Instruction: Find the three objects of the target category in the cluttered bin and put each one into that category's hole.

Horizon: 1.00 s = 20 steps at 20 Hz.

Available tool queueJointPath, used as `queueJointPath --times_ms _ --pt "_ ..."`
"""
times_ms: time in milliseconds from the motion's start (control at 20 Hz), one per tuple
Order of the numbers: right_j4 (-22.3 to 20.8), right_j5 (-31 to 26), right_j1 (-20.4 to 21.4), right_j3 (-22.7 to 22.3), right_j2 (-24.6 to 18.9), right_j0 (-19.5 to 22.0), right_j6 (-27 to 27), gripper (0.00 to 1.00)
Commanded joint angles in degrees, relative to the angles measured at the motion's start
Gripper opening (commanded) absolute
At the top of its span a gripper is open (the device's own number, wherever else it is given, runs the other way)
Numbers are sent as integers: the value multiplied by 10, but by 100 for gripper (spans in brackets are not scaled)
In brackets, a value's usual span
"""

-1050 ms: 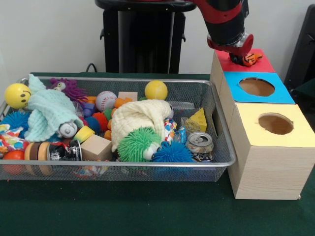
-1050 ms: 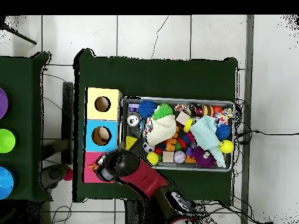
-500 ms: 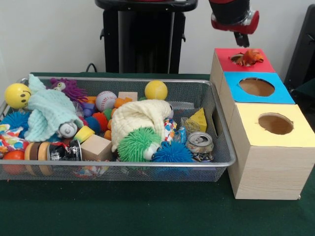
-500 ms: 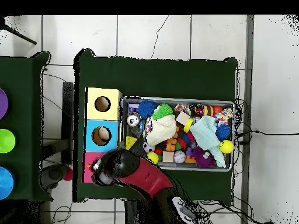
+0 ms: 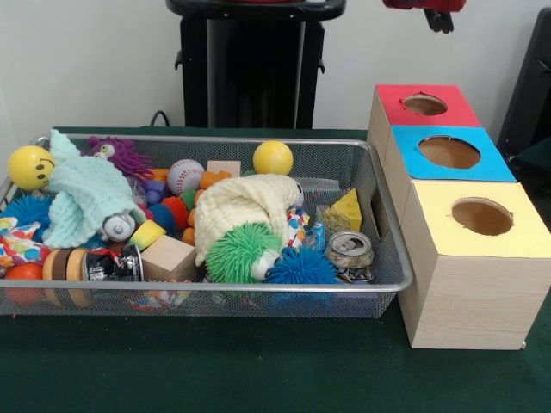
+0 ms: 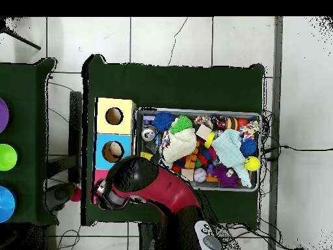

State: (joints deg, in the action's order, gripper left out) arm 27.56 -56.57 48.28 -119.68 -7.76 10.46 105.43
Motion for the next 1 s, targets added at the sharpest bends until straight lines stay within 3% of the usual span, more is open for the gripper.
queueJointPath --times_ms 50,200,300,400,500,550,650,750,1000 --pt "-18 -24 1 72 23 -11 181 0" --pt "-23 -31 1 77 32 -18 179 0" --pt "-47 -5 -7 82 46 -25 160 0" --pt "-110 58 -20 94 71 -37 110 0" --pt "-175 175 -24 96 89 -42 59 0" --pt "-216 285 -23 80 84 -35 27 0" --pt "-260 440 -28 41 55 -5 15 0" --pt "-299 551 -38 20 37 19 40 0" --pt "-349 580 -75 47 69 2 44 0"
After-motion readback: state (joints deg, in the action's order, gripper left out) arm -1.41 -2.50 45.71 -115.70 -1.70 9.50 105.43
